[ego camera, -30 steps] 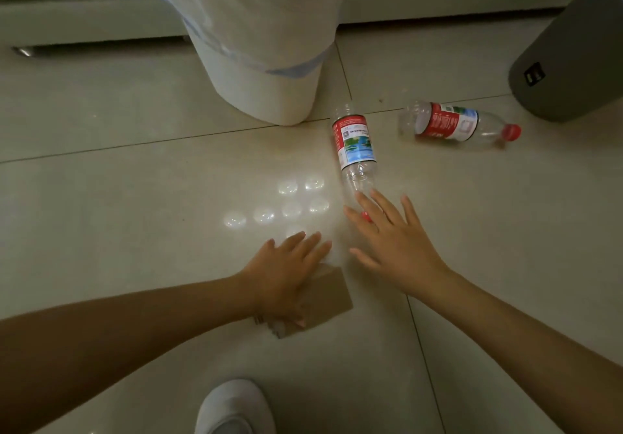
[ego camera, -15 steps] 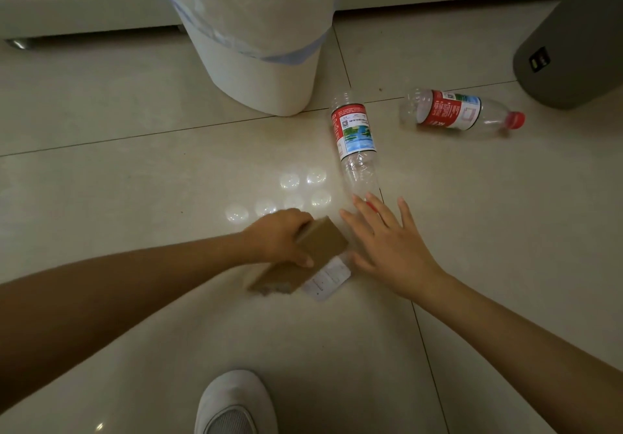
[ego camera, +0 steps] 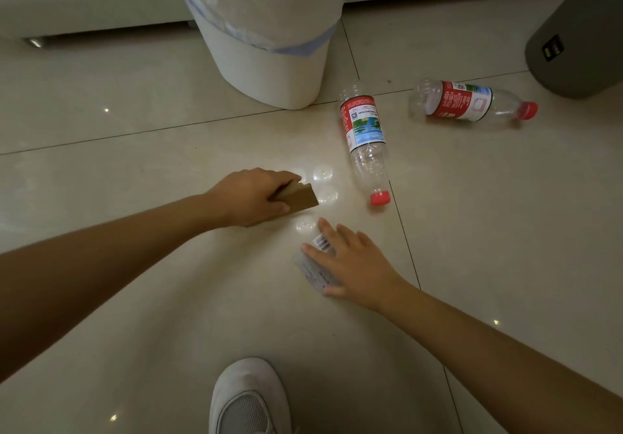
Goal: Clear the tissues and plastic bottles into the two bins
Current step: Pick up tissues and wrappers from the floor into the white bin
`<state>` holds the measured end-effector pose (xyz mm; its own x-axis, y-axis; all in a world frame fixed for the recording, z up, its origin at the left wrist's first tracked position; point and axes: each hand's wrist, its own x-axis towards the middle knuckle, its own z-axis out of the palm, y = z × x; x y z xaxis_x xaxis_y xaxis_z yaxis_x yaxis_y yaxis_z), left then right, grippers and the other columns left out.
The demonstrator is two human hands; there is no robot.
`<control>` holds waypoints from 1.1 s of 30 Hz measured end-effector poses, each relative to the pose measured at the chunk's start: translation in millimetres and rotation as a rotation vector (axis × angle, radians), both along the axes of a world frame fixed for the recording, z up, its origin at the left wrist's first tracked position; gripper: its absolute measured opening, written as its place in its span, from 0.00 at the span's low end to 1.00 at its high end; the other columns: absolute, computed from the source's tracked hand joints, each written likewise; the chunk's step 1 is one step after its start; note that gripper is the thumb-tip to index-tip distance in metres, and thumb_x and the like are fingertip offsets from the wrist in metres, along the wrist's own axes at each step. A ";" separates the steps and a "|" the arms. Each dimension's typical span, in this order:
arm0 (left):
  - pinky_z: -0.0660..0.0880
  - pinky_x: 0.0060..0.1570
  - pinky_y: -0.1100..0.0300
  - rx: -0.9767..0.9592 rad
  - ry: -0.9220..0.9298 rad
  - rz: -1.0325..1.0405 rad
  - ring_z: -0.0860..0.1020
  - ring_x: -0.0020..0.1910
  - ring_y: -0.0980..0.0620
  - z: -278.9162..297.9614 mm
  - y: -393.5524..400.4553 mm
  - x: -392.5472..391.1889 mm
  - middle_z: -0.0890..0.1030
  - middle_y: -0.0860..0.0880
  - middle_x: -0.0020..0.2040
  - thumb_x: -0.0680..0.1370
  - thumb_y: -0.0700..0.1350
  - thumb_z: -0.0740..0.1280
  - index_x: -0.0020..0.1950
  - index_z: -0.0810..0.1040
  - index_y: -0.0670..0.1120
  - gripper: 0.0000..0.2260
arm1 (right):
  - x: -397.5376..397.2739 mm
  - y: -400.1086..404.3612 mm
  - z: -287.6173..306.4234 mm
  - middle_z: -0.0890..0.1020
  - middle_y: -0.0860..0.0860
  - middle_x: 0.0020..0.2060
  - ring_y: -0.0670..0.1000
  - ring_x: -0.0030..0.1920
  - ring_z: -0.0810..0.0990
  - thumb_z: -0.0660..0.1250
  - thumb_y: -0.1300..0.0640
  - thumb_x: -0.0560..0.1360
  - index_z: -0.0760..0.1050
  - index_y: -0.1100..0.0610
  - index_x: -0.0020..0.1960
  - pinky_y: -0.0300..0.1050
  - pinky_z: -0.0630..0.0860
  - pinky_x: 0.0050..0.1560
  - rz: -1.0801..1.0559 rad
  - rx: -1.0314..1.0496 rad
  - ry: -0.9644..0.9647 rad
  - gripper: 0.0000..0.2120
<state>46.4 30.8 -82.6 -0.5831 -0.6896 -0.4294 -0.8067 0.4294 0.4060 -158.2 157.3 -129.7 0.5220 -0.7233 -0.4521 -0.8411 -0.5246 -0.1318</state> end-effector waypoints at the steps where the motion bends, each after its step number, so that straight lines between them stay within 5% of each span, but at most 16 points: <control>1: 0.72 0.47 0.56 -0.057 0.003 -0.024 0.76 0.52 0.51 -0.1 2.4 -2.2 0.78 0.53 0.59 0.78 0.52 0.64 0.72 0.65 0.54 0.22 | 1.6 -0.7 -0.3 0.44 0.60 0.76 0.64 0.73 0.54 0.65 0.40 0.74 0.48 0.48 0.76 0.60 0.62 0.67 0.003 0.005 0.015 0.39; 9: 0.71 0.44 0.57 -0.292 0.047 -0.128 0.77 0.55 0.49 -0.8 14.5 -4.9 0.76 0.53 0.62 0.80 0.53 0.59 0.74 0.62 0.52 0.22 | 10.0 -6.6 8.5 0.57 0.59 0.70 0.58 0.60 0.67 0.72 0.50 0.70 0.59 0.52 0.70 0.48 0.71 0.47 -0.101 0.040 0.043 0.34; 13: 0.70 0.39 0.58 -0.411 0.048 -0.149 0.78 0.53 0.47 2.7 16.9 -9.6 0.77 0.51 0.62 0.80 0.50 0.60 0.74 0.63 0.50 0.22 | 11.1 2.6 17.4 0.62 0.59 0.67 0.57 0.51 0.71 0.69 0.65 0.70 0.64 0.56 0.65 0.46 0.70 0.36 -0.160 0.022 -0.032 0.27; 17: 0.74 0.29 0.56 -0.606 0.045 -0.316 0.81 0.41 0.45 10.9 7.1 -4.0 0.81 0.48 0.55 0.75 0.43 0.70 0.70 0.69 0.47 0.24 | 0.5 -6.9 43.1 0.73 0.56 0.57 0.54 0.40 0.74 0.71 0.63 0.70 0.70 0.56 0.61 0.45 0.73 0.30 -0.111 -0.068 -0.227 0.21; 21: 0.77 0.31 0.55 -0.799 0.099 -0.310 0.82 0.45 0.44 38.2 -1.2 6.4 0.81 0.46 0.57 0.69 0.39 0.75 0.69 0.72 0.44 0.28 | -15.3 -32.8 85.5 0.74 0.54 0.54 0.52 0.37 0.74 0.73 0.70 0.63 0.76 0.56 0.57 0.41 0.67 0.24 0.022 -0.310 -0.321 0.24; 25: 0.77 0.36 0.55 -0.982 0.120 -0.300 0.81 0.51 0.46 79.8 -6.4 16.3 0.80 0.46 0.60 0.72 0.40 0.72 0.70 0.71 0.44 0.27 | -33.6 -74.5 127.1 0.77 0.57 0.54 0.56 0.42 0.78 0.70 0.74 0.65 0.77 0.59 0.60 0.49 0.78 0.29 0.021 -0.562 -0.426 0.25; 33: 0.73 0.51 0.51 -1.374 0.258 -0.091 0.79 0.54 0.45 172.2 -56.3 17.5 0.81 0.44 0.58 0.81 0.46 0.62 0.67 0.73 0.44 0.15 | -27.0 -166.2 228.3 0.81 0.57 0.53 0.55 0.44 0.80 0.64 0.67 0.77 0.74 0.60 0.65 0.45 0.78 0.40 0.124 -1.091 -0.563 0.17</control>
